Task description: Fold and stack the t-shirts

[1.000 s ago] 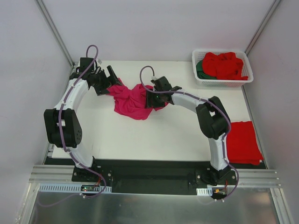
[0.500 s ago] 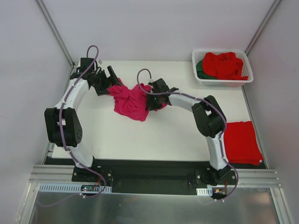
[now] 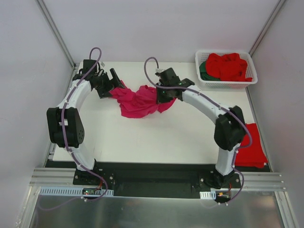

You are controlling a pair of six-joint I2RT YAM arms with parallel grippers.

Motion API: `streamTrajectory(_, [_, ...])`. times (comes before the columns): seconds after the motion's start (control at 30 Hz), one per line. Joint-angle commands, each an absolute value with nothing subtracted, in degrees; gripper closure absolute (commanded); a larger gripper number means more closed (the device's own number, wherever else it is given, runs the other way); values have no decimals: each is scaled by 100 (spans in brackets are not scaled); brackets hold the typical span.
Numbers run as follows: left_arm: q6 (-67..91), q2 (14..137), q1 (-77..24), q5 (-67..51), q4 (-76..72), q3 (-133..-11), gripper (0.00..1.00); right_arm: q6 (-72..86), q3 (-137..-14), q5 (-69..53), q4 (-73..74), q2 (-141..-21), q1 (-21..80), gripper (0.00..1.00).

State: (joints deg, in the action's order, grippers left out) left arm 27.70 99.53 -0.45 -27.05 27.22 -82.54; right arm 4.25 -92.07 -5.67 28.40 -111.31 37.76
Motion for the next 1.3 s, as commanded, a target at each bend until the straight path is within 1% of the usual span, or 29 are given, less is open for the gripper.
streamTrajectory(0.0, [2786, 10002, -114, -2830, 2698, -8314, 1, 35, -9703, -88, 4417, -9862, 3779, 99])
streamTrajectory(0.13, [2751, 9949, -114, -2760, 2742, -8393, 1, -307, -9528, -132, 5334, -9625, 3919, 99])
streamTrajectory(0.27, [2707, 9923, -114, -2716, 2804, -8402, 1, -281, -8948, -202, 5467, -9038, 4201, 99])
streamTrajectory(0.33, [2698, 9923, -114, -2707, 2813, -8394, 1, -246, -8859, -150, 5607, -8869, 4236, 95])
streamTrajectory(0.37, [2698, 9923, -114, -2716, 2821, -8402, 1, -211, -8894, -36, 5781, -8720, 4245, 97])
streamTrajectory(0.4, [2698, 9923, -114, -2716, 2830, -8420, 1, -167, -8868, 443, 5792, -8614, 4263, 99])
streamTrajectory(0.47, [2698, 9923, -114, -2716, 2830, -8437, 1, -114, -8850, 562, 5775, -8412, 4289, 96])
streamTrajectory(0.57, [2707, 9914, -114, -2716, 2848, -8455, 1, 130, -9070, 1263, 5688, -8201, 4350, 98])
streamTrajectory(0.6, [2707, 9923, -114, -2733, 2848, -8455, 1, 158, -9149, 1805, 5687, -8209, 4377, 95])
streamTrajectory(0.67, [2716, 9905, -114, -2733, 2848, -8455, 1, 149, -9412, 2230, 5651, -8349, 4412, 78])
streamTrajectory(0.7, [2716, 9923, -114, -2742, 2856, -8455, 1, 149, -9517, 2607, 5643, -8541, 4403, 57])
streamTrajectory(0.73, [2716, 9923, -114, -2777, 2856, -8455, 1, 141, -9571, 2732, 5564, -8656, 4395, 52])
streamTrajectory(0.77, [2725, 9923, -114, -2777, 2856, -8455, 1, 97, -9711, 2786, 5424, -8762, 4403, 42])
streamTrajectory(0.8, [2725, 9923, -114, -2795, 2856, -8446, 1, 44, -9738, 2856, 5292, -8867, 4403, 21])
streamTrajectory(0.83, [2716, 9923, -114, -2804, 2856, -8455, 1, 35, -9747, 2891, 5100, -9112, 4395, 13])
streamTrajectory(0.87, [2716, 9923, -114, -2795, 2865, -8446, 1, -121, -9938, 2883, 4985, -9236, 4368, 11])
streamTrajectory(0.97, [2698, 9914, -114, -2812, 2865, -8446, 1, -263, -10246, 2883, 4667, -9798, 4272, 9])
streamTrajectory(1.03, [2690, 9914, -114, -2821, 2865, -8438, 1, -377, -10301, 2594, 4388, -10053, 4166, 9])
streamTrajectory(1.1, [2698, 9923, -114, -2874, 2865, -8446, 1, -491, -10214, 2252, 3922, -10458, 4070, 16])
streamTrajectory(1.17, [2698, 9923, -114, -2909, 2874, -8438, 1, -501, -10143, 2215, 3536, -10852, 4034, 19])
streamTrajectory(1.27, [2663, 9879, -114, -2883, 2874, -8411, 1, -449, -10055, 2259, 3375, -11179, 3947, 22])
